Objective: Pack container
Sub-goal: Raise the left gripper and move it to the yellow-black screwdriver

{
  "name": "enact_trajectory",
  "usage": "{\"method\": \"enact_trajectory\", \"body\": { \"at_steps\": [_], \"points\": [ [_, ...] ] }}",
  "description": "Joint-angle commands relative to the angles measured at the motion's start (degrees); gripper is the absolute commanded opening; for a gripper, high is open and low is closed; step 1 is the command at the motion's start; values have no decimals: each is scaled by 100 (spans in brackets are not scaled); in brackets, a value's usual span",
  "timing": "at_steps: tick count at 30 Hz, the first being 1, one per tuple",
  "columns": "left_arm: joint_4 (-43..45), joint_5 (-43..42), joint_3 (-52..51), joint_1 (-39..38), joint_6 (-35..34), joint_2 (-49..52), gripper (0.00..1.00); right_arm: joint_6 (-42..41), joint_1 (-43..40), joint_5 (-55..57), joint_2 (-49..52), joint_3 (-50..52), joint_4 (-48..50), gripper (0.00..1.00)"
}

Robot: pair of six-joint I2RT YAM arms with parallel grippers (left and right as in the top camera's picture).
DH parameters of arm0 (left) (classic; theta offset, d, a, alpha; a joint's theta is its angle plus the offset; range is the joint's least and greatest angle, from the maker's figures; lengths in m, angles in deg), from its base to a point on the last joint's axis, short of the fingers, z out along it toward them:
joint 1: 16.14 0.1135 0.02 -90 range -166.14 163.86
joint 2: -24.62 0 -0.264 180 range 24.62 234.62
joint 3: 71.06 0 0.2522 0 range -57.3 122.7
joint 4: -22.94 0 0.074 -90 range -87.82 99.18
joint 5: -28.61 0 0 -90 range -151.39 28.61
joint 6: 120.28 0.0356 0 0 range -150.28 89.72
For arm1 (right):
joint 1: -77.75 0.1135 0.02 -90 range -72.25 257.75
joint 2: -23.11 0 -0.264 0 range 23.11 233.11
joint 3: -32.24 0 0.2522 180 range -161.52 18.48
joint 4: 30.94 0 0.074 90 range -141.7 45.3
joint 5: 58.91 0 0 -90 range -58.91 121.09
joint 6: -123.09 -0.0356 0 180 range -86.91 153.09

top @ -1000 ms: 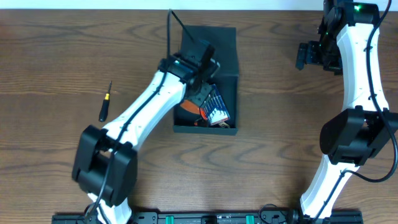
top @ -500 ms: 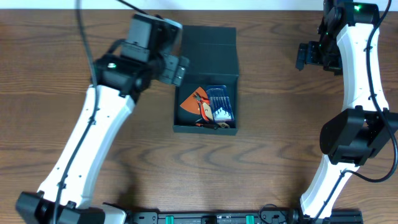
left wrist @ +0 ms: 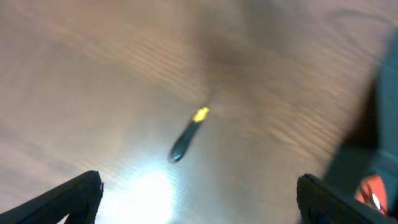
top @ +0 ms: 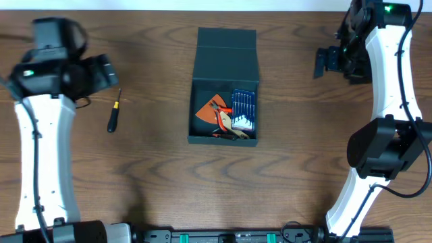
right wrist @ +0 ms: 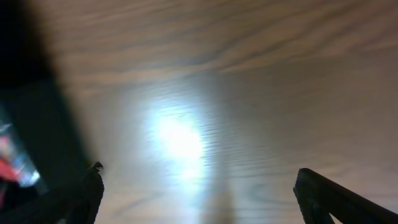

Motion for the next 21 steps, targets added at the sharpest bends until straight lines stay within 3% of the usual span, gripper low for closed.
{"method": "enact_trajectory", "body": {
  "at_steps": [1, 7, 18, 21],
  "points": [
    [-315, 116, 28, 479, -861, -52, 98, 514, 177, -815, -68, 33, -164, 99],
    [-796, -42, -284, 925, -789, 22, 97, 520, 546, -793, -68, 33, -313, 99],
    [393, -925, -802, 916, 1602, 1058, 98, 708, 901, -686, -68, 33, -111, 99],
    [544, -955, -800, 916, 1840, 1456, 98, 756, 898, -684, -68, 33, -164, 99]
  ]
}}
